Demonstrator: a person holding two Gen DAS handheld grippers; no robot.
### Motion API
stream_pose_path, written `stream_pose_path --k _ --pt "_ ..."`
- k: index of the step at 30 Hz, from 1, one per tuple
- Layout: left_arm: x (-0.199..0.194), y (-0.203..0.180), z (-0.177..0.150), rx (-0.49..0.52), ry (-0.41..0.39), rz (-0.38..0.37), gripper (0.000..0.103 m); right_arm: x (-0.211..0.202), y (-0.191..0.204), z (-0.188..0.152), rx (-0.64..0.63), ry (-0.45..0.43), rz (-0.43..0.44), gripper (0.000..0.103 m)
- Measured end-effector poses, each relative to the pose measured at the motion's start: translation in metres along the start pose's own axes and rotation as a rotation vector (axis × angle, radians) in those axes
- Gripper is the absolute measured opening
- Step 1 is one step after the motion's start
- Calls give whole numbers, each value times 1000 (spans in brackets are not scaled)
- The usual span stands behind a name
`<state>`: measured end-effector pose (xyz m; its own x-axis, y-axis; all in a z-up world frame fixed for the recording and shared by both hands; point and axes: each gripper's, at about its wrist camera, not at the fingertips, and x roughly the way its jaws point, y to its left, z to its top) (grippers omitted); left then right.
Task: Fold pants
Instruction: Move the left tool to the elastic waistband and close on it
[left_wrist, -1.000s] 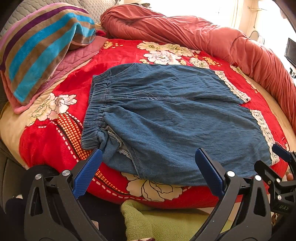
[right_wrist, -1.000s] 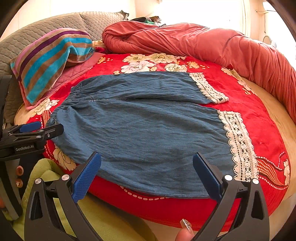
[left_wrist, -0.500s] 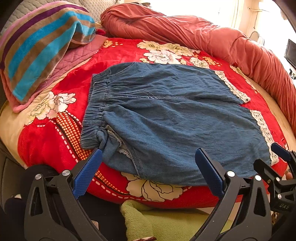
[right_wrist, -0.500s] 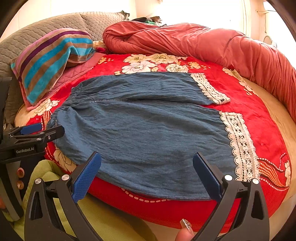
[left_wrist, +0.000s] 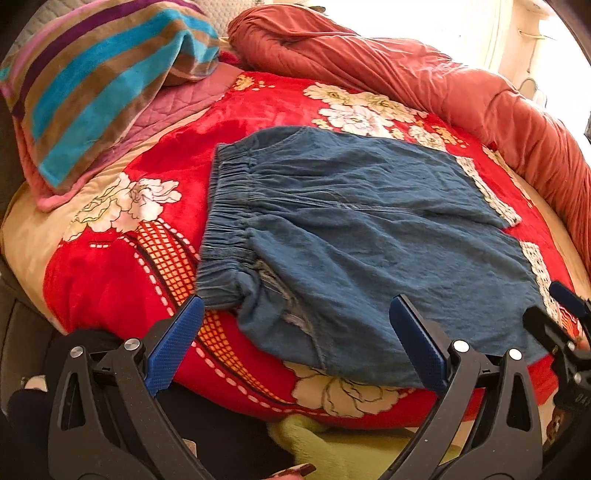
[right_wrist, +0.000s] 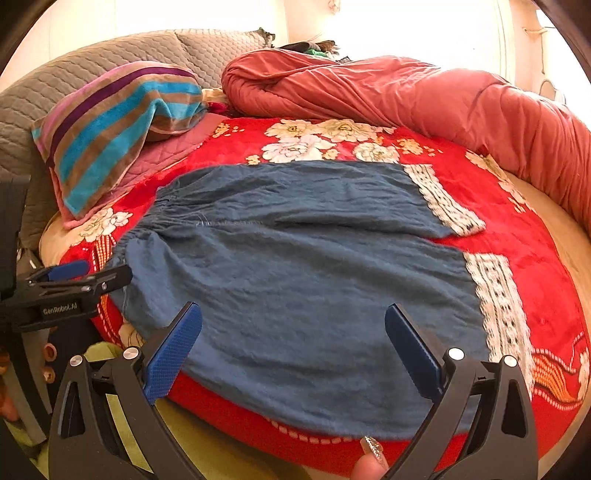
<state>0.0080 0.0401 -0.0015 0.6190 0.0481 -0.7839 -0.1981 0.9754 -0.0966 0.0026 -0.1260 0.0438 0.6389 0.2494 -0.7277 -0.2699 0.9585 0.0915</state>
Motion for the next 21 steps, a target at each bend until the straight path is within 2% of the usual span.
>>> stream_pose_path --k 11,21 --pt "15 37 13 -74 14 21 94 35 1 35 -49 9 -13 99" --pt "31 64 38 -108 17 61 94 75 6 67 -103 36 -1 99"
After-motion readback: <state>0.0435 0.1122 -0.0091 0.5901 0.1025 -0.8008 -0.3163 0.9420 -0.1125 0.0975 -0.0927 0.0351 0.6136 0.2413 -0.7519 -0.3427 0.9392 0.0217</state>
